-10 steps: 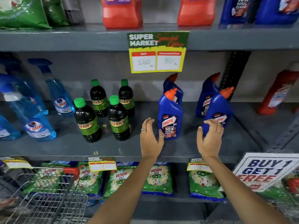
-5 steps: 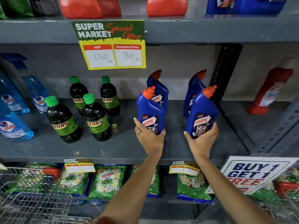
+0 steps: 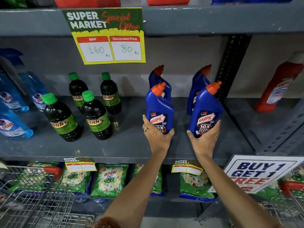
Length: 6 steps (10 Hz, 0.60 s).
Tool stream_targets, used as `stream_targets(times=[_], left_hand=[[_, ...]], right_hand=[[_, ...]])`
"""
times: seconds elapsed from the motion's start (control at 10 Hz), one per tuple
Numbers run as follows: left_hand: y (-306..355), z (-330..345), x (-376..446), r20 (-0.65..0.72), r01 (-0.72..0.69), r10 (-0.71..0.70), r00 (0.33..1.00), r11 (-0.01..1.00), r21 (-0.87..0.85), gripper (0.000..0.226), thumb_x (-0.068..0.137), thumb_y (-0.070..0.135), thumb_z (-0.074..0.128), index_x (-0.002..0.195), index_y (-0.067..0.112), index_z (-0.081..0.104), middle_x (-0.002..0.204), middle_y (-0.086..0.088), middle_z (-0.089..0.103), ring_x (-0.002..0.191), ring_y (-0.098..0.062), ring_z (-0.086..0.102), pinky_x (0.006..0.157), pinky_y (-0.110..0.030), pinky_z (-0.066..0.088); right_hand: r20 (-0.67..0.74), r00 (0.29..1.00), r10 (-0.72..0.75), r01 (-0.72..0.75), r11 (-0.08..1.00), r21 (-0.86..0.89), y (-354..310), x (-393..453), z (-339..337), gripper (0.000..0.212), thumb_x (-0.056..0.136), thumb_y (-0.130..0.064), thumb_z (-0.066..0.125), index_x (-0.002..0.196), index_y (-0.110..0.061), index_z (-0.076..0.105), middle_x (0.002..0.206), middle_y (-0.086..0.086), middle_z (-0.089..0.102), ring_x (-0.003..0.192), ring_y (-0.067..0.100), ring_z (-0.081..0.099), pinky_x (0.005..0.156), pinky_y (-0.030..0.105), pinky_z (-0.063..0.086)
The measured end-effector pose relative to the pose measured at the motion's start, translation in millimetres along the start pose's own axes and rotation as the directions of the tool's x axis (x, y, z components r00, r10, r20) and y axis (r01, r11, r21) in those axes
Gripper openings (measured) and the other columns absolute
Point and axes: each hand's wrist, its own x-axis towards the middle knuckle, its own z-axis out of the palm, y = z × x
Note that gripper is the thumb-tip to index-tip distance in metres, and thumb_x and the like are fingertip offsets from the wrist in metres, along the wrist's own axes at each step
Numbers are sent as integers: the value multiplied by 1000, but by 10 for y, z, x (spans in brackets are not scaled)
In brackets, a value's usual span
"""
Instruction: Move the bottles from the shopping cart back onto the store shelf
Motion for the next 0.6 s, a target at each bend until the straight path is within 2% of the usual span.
stream_targets(times=[0.4,0.5,0.6], left_hand=[[9,17,-65,-18,19,-20,1000,1000,-20,117,61,24,81,145,10,2,141,-17,29,126,-28,36,103,-38,40],[-4,-12,-122,-42,-6,4,999,999,-54,116,62,32,80,145,8,2,146,-17,22,133,-27,29,108,-37,35],[-93,-15,-136,-100,-97,88,991,992,-82,105,68,41,72,143,7,8,147,-18,22,136,-28,27,111,-40,35]], right_hand=[[23,1000,7,-7,1000,-28,14,-8,-13,110,68,-27,79,145,-9,2,149,22,22,135,36,27,108,50,34],[-108,991,-78,72,996,-60,-40,-76,-32,99,70,-38,74,142,-11,11,146,22,27,134,36,30,107,55,36],[-149,953,-264,237,956,-173,7,-116,-14,82,75,-37,67,136,-6,23,143,23,34,131,36,32,109,57,32]])
